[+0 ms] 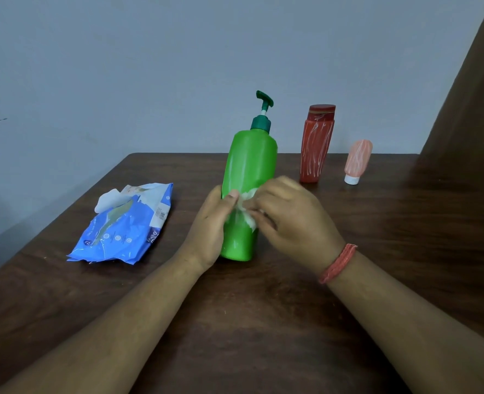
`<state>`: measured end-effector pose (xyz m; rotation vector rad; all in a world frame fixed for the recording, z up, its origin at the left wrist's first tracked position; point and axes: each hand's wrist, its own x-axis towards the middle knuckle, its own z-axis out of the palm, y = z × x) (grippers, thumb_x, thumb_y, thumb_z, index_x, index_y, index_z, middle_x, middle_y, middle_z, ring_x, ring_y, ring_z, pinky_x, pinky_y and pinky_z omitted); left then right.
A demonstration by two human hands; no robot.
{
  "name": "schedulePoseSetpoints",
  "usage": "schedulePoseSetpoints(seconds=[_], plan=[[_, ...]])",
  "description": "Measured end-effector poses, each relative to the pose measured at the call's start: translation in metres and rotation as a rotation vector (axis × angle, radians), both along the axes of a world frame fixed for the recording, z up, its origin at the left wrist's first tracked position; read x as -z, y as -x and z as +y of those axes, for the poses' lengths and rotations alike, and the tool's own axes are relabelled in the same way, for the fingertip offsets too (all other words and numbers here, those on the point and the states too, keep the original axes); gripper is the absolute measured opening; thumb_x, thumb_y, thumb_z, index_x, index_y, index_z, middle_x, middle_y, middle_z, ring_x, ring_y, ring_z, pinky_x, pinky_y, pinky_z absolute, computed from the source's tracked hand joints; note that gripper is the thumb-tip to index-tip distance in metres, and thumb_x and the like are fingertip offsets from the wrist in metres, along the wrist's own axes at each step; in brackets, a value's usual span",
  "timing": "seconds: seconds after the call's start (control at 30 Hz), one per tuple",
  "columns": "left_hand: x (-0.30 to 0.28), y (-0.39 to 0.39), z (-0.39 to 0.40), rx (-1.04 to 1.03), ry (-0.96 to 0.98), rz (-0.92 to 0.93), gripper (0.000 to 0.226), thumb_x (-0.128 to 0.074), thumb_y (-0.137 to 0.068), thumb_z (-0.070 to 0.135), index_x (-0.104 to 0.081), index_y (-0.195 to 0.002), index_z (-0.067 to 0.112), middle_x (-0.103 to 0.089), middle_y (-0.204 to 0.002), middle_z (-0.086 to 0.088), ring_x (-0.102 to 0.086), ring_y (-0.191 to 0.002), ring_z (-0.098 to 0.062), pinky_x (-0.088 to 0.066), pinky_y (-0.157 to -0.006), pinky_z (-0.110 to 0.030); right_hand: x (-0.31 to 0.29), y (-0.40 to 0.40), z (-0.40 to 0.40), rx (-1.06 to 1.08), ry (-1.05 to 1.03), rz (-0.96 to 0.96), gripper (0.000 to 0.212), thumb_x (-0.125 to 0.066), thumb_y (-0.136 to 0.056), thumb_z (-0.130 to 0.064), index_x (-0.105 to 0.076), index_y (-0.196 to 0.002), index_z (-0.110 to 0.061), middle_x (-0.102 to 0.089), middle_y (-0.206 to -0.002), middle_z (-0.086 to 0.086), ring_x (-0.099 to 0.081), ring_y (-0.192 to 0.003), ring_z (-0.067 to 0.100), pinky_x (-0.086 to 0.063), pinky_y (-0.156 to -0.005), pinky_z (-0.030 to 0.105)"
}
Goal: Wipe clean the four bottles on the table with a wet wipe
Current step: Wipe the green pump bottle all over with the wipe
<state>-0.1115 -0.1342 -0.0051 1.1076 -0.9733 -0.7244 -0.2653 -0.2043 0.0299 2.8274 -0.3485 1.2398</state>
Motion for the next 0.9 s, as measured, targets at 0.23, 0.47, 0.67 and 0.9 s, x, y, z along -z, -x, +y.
schedulePoseSetpoints(seconds=[0.23,0.47,0.67,0.9], plan=[[-0.002,-0.001,-0.003,0.036,-0.017,0.12,0.077,-0.037,-0.095,0.063,-0.054,-0.139,0.002,-0.063,-0.135,-0.022,-0.057,-0.13,-0.037,-0.043,-0.112,-0.054,-0.002,-0.003,0.006,-0.051,0.034,0.149,0.008,-0.065,-0.092,-0.016,-0.073,-0.092,-0.013,-0.065,-0.086,0.002,-0.058,-0.085,0.027,-0.048,-0.074,0.042],[-0.002,-0.003,-0.004,0.032,-0.037,0.139,0.075,-0.036,-0.095,0.064,-0.058,-0.137,0.005,-0.066,-0.132,-0.019,-0.06,-0.127,-0.035,-0.042,-0.112,-0.057,-0.003,-0.004,0.01,-0.074,0.036,0.177,0.011,-0.065,-0.092,-0.017,-0.074,-0.093,-0.012,-0.065,-0.085,0.003,-0.058,-0.083,0.027,-0.05,-0.071,0.043],[-0.001,-0.004,-0.006,0.01,-0.044,0.123,0.074,-0.034,-0.094,0.063,-0.058,-0.136,0.007,-0.068,-0.13,-0.017,-0.063,-0.124,-0.032,-0.043,-0.111,-0.056,-0.004,-0.004,0.01,-0.075,-0.041,0.197,0.011,-0.064,-0.093,-0.017,-0.074,-0.095,-0.012,-0.064,-0.088,0.003,-0.059,-0.085,0.025,-0.051,-0.071,0.043],[-0.001,-0.005,-0.006,0.008,-0.038,0.187,0.074,-0.033,-0.096,0.061,-0.059,-0.135,0.004,-0.068,-0.128,-0.02,-0.064,-0.122,-0.035,-0.052,-0.103,-0.047,-0.002,-0.004,0.013,-0.086,-0.096,0.183,0.01,-0.066,-0.092,-0.014,-0.074,-0.098,-0.009,-0.064,-0.092,0.006,-0.064,-0.083,0.026,-0.054,-0.07,0.042]])
